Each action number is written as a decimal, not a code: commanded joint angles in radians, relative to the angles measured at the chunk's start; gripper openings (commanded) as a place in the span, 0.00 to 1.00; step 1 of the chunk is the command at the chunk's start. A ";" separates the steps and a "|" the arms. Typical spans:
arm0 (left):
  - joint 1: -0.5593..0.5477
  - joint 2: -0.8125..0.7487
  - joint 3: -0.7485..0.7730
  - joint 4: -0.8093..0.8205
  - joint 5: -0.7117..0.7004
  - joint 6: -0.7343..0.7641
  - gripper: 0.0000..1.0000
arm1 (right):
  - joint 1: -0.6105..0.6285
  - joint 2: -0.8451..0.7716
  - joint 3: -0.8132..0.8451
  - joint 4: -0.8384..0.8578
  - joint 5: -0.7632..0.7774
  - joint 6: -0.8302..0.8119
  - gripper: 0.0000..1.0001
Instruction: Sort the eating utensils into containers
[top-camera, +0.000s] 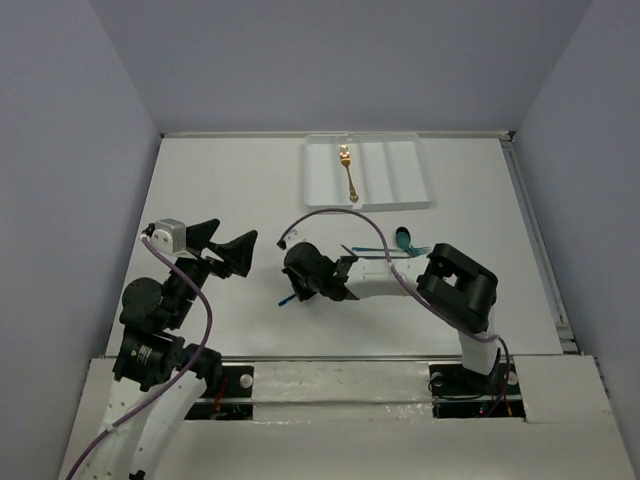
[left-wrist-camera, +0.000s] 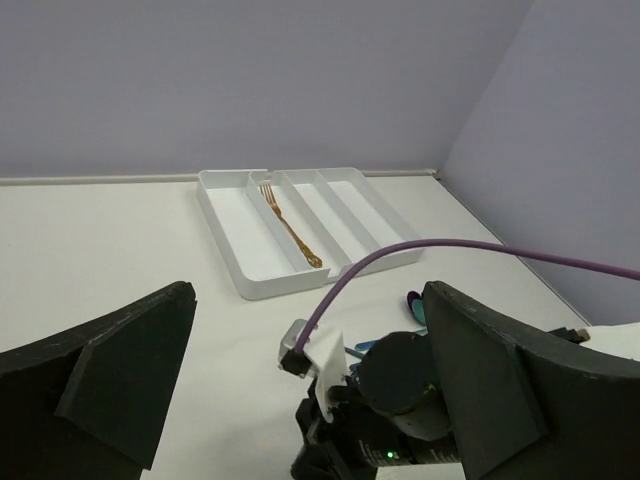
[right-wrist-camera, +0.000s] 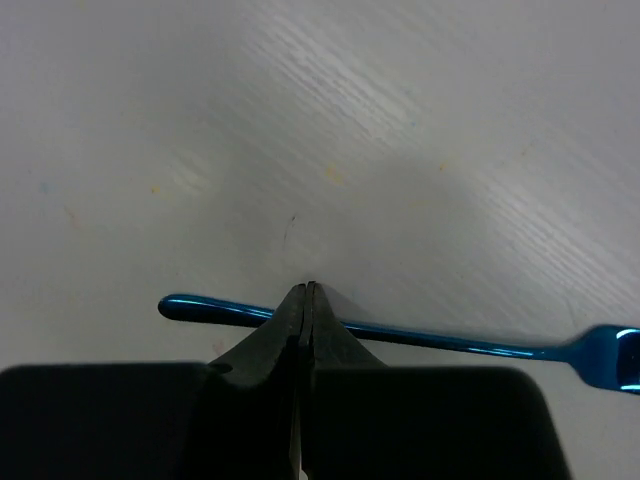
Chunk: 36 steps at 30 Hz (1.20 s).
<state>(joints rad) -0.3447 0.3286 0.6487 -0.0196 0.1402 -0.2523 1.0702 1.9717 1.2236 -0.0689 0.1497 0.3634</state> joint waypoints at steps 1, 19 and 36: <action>0.006 -0.008 0.031 0.047 0.015 -0.001 0.99 | 0.049 -0.074 -0.088 -0.068 0.002 0.048 0.00; 0.015 -0.014 0.029 0.049 0.025 -0.008 0.99 | 0.059 -0.318 -0.200 -0.230 0.229 0.247 0.66; 0.015 -0.014 0.028 0.055 0.039 -0.008 0.99 | 0.005 -0.057 -0.047 -0.219 0.215 0.255 0.34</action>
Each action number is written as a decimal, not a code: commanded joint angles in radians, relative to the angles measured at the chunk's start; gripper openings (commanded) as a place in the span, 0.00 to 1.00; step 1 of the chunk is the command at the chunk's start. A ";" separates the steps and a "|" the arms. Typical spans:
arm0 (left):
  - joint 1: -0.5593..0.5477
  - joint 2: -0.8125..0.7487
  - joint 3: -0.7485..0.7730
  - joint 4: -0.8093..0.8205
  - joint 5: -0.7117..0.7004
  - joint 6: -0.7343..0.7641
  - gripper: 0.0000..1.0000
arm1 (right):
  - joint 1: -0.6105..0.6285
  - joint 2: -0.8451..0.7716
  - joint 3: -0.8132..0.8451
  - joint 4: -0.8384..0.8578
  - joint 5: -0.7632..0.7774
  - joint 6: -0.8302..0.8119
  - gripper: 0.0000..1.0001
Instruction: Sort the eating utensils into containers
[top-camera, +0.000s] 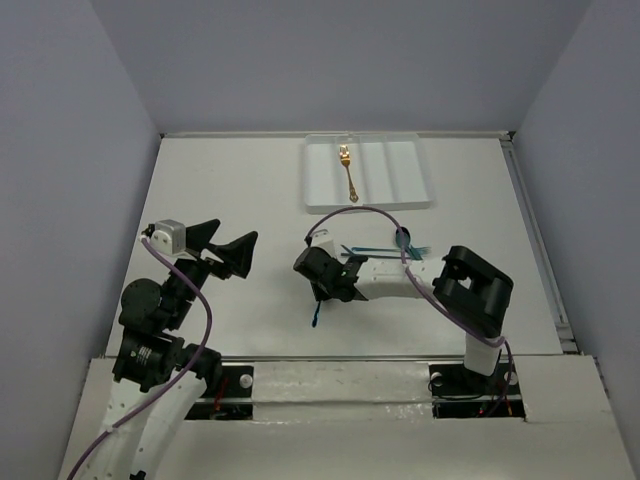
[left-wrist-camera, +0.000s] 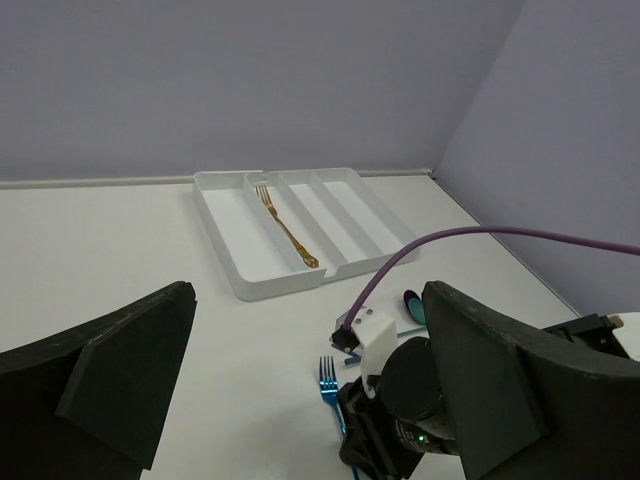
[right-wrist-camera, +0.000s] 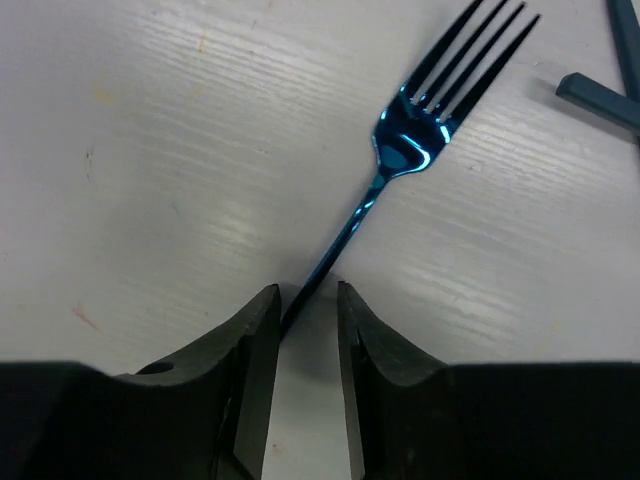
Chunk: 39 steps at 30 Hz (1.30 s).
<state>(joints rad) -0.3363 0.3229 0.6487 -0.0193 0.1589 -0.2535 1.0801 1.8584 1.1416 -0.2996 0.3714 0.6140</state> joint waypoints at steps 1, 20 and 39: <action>0.006 -0.007 0.028 0.055 0.019 -0.009 0.99 | -0.005 0.059 0.046 0.004 -0.006 0.004 0.27; 0.006 -0.012 0.028 0.053 0.021 -0.010 0.99 | -0.144 -0.177 0.078 0.103 0.009 -0.167 0.00; 0.006 -0.018 0.032 0.047 0.007 0.000 0.99 | -0.606 0.338 0.795 0.090 -0.226 -0.434 0.00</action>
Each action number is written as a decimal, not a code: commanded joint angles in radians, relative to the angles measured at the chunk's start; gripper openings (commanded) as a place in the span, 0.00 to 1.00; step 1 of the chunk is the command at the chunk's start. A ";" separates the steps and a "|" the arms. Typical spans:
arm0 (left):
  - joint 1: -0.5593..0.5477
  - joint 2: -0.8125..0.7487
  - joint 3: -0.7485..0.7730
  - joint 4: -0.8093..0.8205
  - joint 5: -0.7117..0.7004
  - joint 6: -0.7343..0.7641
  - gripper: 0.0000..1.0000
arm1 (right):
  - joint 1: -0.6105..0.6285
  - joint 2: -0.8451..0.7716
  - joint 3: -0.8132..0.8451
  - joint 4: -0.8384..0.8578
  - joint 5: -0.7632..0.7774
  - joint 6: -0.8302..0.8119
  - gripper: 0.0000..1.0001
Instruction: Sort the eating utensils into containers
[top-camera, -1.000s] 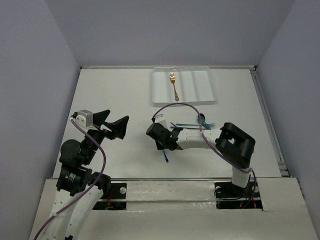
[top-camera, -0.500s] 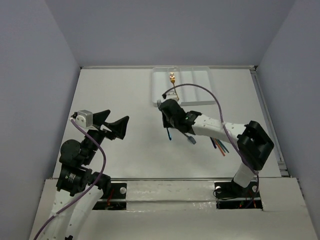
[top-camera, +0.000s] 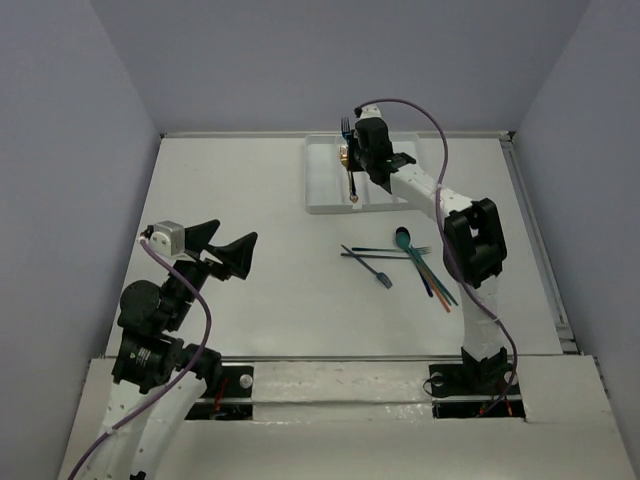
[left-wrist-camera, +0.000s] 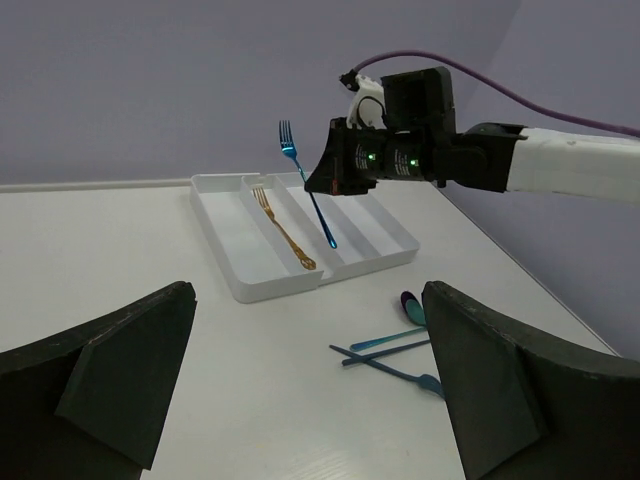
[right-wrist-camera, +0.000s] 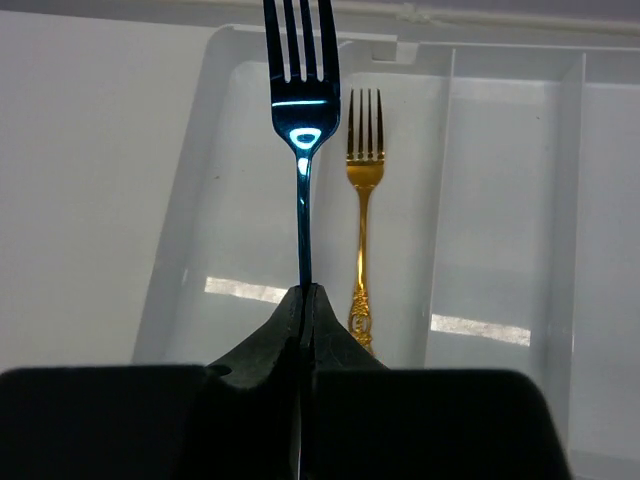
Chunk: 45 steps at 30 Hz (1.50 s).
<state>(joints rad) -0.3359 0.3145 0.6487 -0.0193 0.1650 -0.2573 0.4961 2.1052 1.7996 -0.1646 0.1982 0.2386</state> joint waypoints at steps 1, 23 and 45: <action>0.006 -0.006 0.034 0.047 0.002 0.004 0.99 | -0.036 0.116 0.168 -0.071 -0.055 -0.061 0.00; 0.006 0.020 0.034 0.055 0.007 0.007 0.99 | -0.067 0.190 0.256 -0.122 -0.077 -0.058 0.59; 0.006 -0.017 0.029 0.050 0.001 0.003 0.99 | 0.029 -0.810 -1.048 -0.003 -0.220 0.142 0.04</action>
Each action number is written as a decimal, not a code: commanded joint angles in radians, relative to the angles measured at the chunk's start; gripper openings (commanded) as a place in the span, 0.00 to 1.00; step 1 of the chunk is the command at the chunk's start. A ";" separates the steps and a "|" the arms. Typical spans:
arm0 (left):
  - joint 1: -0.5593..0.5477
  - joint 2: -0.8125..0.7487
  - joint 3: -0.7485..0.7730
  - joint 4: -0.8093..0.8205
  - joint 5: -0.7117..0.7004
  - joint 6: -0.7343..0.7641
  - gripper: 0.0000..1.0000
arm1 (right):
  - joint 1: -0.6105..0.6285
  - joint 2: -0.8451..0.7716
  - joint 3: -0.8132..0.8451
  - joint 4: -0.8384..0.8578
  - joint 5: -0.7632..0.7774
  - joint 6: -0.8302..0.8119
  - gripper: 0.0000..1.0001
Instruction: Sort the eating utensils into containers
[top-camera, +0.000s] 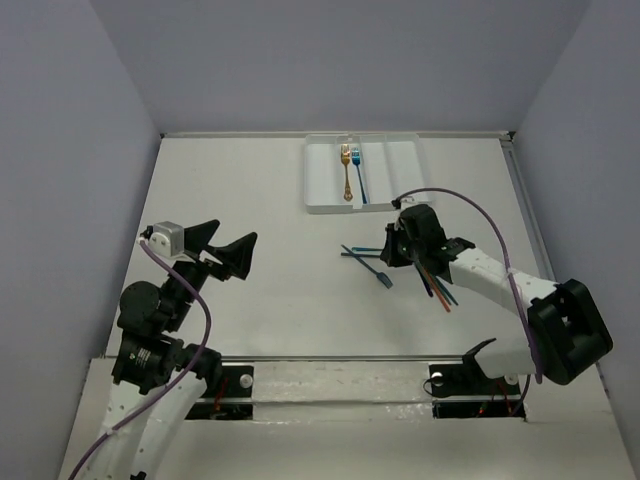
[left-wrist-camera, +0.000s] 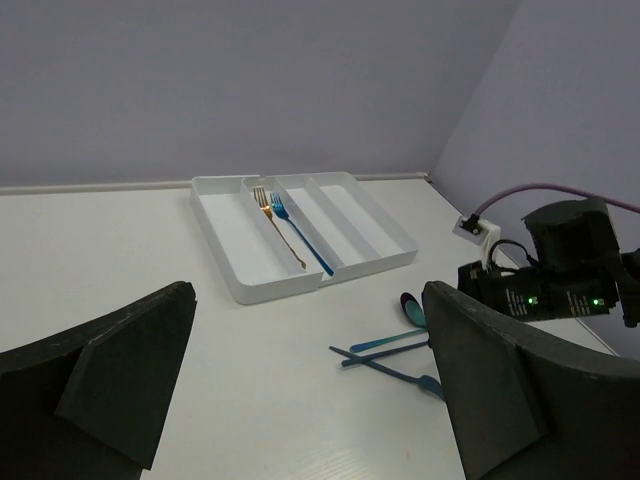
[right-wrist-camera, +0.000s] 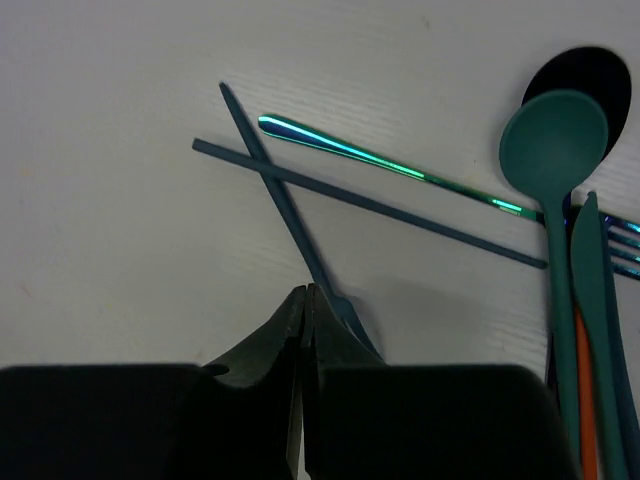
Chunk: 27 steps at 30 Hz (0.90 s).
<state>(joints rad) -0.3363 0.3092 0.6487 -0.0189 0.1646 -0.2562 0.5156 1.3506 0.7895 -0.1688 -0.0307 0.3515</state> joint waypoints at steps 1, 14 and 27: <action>0.006 -0.010 0.028 0.050 0.001 0.000 0.99 | 0.009 -0.054 -0.048 0.008 0.006 0.029 0.03; 0.006 0.013 0.028 0.048 0.000 0.002 0.99 | 0.066 0.200 0.080 0.035 0.064 -0.003 0.00; 0.006 0.013 0.028 0.048 0.006 0.000 0.99 | 0.139 0.335 0.134 0.068 0.133 0.001 0.00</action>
<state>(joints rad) -0.3363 0.3141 0.6487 -0.0193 0.1642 -0.2565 0.6384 1.6489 0.8833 -0.1402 0.0517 0.3599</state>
